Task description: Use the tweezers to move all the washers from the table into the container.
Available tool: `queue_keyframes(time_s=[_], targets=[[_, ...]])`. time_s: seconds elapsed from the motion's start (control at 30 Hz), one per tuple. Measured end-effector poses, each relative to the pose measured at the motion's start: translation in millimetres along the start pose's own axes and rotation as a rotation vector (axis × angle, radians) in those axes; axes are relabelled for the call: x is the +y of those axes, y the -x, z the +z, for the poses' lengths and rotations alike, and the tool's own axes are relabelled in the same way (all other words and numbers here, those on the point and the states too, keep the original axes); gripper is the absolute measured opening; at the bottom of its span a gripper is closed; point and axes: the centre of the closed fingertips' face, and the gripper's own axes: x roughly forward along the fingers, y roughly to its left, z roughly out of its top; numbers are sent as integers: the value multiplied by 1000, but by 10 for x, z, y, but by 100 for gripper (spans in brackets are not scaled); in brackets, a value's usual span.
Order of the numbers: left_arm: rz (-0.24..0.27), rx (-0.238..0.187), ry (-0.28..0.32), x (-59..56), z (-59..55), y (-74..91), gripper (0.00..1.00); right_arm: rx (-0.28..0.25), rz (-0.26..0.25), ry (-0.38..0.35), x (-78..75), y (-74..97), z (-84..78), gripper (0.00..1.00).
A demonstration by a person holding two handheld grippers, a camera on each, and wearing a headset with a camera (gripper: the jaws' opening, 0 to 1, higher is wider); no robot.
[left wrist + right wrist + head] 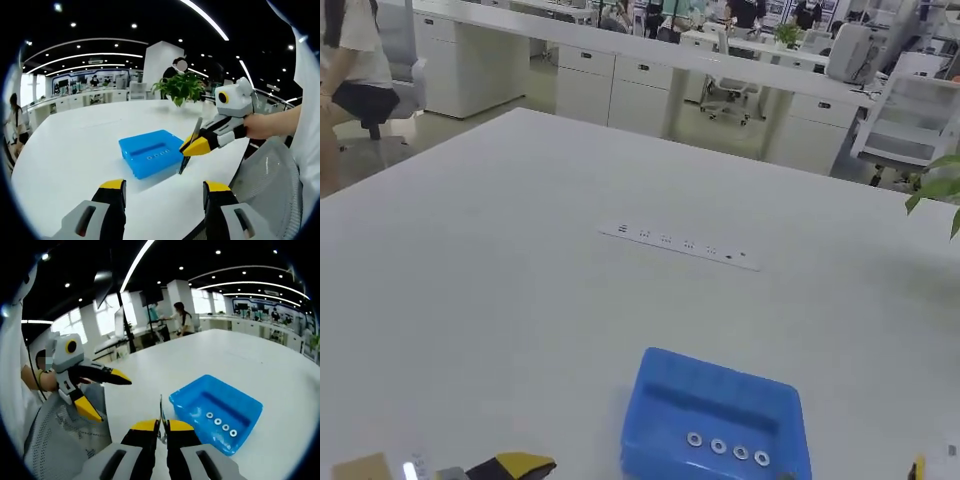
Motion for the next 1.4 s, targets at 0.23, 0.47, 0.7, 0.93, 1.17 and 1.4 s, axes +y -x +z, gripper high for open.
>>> queue_keyframes(time_s=[0.23, 0.47, 0.7, 0.93, 1.17, 1.4], targets=[[17, -11, 8, 35, 20, 15, 61, -88, -13, -43, -127, -68, 276, 3], [29, -17, 18, 54, 27, 21, 61, -109, -32, -51, -272, -210, 393, 3], [23, -14, 12, 42, 23, 21, 61, -95, -76, -24, -481, -343, 452, 3], [18, -67, 41, 44, 115, 47, 63, -36, -87, 2, -692, -517, 390, 3], [26, -66, 48, 73, 99, 43, 62, 36, -73, -8, -793, -661, 205, 3], [61, -117, 70, 158, 169, 91, 62, 71, -59, 5, -823, -764, 132, 3]])
